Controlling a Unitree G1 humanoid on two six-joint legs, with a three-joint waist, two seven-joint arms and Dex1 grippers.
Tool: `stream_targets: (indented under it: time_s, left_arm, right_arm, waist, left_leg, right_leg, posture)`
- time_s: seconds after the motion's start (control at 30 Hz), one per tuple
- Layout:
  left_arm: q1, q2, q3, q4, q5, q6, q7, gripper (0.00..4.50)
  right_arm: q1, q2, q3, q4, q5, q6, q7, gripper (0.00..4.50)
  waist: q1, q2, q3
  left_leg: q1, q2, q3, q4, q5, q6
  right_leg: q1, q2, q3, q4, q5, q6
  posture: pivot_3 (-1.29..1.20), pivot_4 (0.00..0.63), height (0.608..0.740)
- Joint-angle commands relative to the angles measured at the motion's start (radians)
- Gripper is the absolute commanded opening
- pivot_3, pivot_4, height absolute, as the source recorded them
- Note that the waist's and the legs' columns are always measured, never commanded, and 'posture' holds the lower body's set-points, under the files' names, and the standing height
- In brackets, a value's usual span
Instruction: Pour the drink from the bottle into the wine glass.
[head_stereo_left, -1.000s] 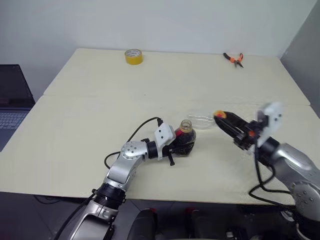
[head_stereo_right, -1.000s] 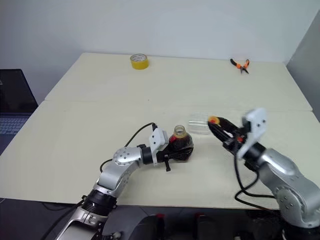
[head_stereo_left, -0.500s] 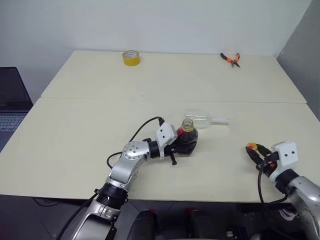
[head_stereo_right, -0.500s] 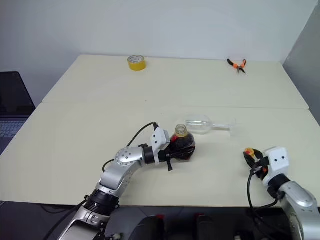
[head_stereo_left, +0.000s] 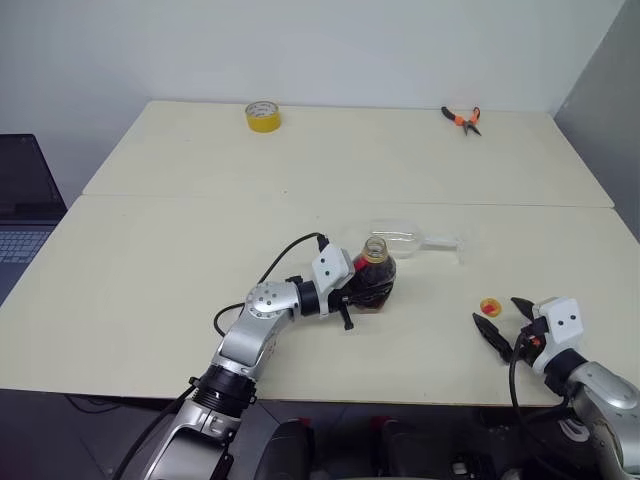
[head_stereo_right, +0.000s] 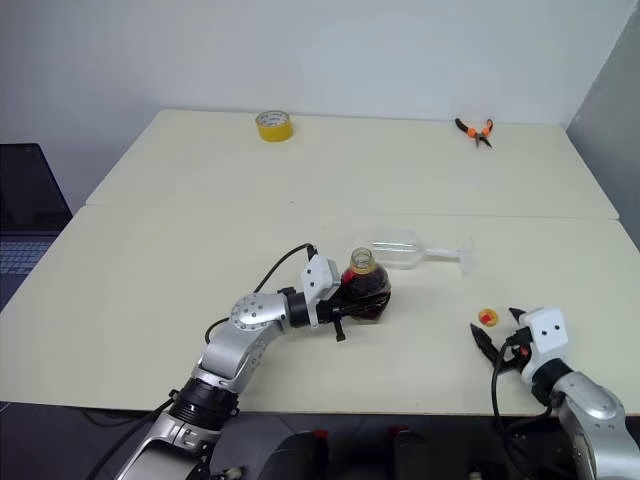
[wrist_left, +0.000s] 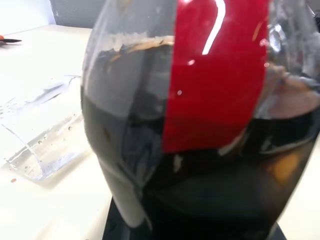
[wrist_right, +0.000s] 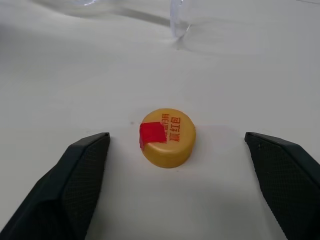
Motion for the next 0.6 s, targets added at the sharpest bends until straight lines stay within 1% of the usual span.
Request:
stream_targets:
  time_s: [0.03, 0.17, 0.23, 0.33, 0.4, 0.47, 0.6]
  left_arm:
    - [-0.018, -0.001, 0.027, -0.026, -0.007, -0.036, 0.012, 0.64]
    - [-0.018, -0.014, 0.065, -0.01, -0.006, -0.048, 0.075, 0.64]
    - [-0.021, -0.02, 0.078, -0.002, -0.001, -0.054, 0.101, 0.64]
    - [-0.032, -0.032, 0.133, 0.026, 0.004, -0.06, 0.186, 0.64]
    - [-0.036, -0.034, 0.173, 0.046, 0.011, -0.067, 0.249, 0.64]
    - [-0.04, -0.037, 0.216, 0.072, 0.018, -0.074, 0.316, 0.64]
    - [-0.054, -0.043, 0.276, 0.134, 0.015, -0.076, 0.394, 0.64]
  right_arm:
    - [0.03, 0.005, -0.004, -0.082, 0.014, -0.004, 0.02, 4.5]
    - [-0.048, 0.007, 0.032, -0.31, 0.083, 0.069, 0.0, 4.5]
    - [-0.087, 0.003, 0.057, -0.382, 0.111, 0.123, -0.007, 4.5]
    - [-0.186, -0.039, 0.129, -0.499, 0.167, 0.234, 0.019, 4.5]
    - [-0.237, -0.068, 0.168, -0.539, 0.209, 0.3, 0.04, 4.5]
    - [-0.284, -0.102, 0.211, -0.555, 0.217, 0.342, 0.067, 4.5]
    - [-0.369, -0.103, 0.255, -0.538, 0.233, 0.386, 0.074, 4.5]
  waist:
    - [0.001, 0.0, 0.0]
    - [-0.008, 0.001, 0.0]
    - [-0.012, 0.001, 0.0]
    - [-0.005, 0.001, 0.0]
    - [-0.003, 0.001, 0.0]
    - [-0.001, 0.0, 0.0]
    - [0.001, 0.0, 0.0]
  left_leg:
    - [0.0, 0.0, 0.0, 0.0, 0.0, 0.0]
    - [0.0, 0.0, 0.001, 0.0, 0.0, 0.0]
    - [0.0, 0.0, 0.001, 0.001, 0.0, 0.0]
    - [0.0, 0.0, -0.002, 0.001, 0.0, 0.0]
    - [-0.001, -0.001, -0.001, 0.001, 0.0, 0.0]
    - [-0.001, -0.001, -0.001, 0.001, 0.0, 0.0]
    - [-0.001, -0.001, -0.002, 0.001, 0.0, 0.0]
  right_leg:
    - [0.0, 0.0, 0.0, 0.0, 0.0, 0.0]
    - [-0.001, 0.0, 0.001, 0.001, 0.0, 0.0]
    - [-0.001, 0.0, 0.001, 0.002, 0.0, 0.0]
    - [0.0, 0.0, -0.001, 0.001, 0.0, 0.0]
    - [0.0, 0.0, -0.001, 0.0, 0.0, 0.0]
    - [0.0, -0.001, -0.001, 0.0, 0.0, 0.0]
    - [0.0, -0.001, -0.002, 0.0, 0.0, 0.0]
  posture:
    - [0.0, 0.15, 0.74]
    - [0.0, 0.15, 0.74]
    - [0.0, 0.15, 0.74]
    - [0.0, 0.15, 0.74]
    - [0.0, 0.15, 0.74]
    - [0.0, 0.15, 0.74]
    - [0.0, 0.15, 0.74]
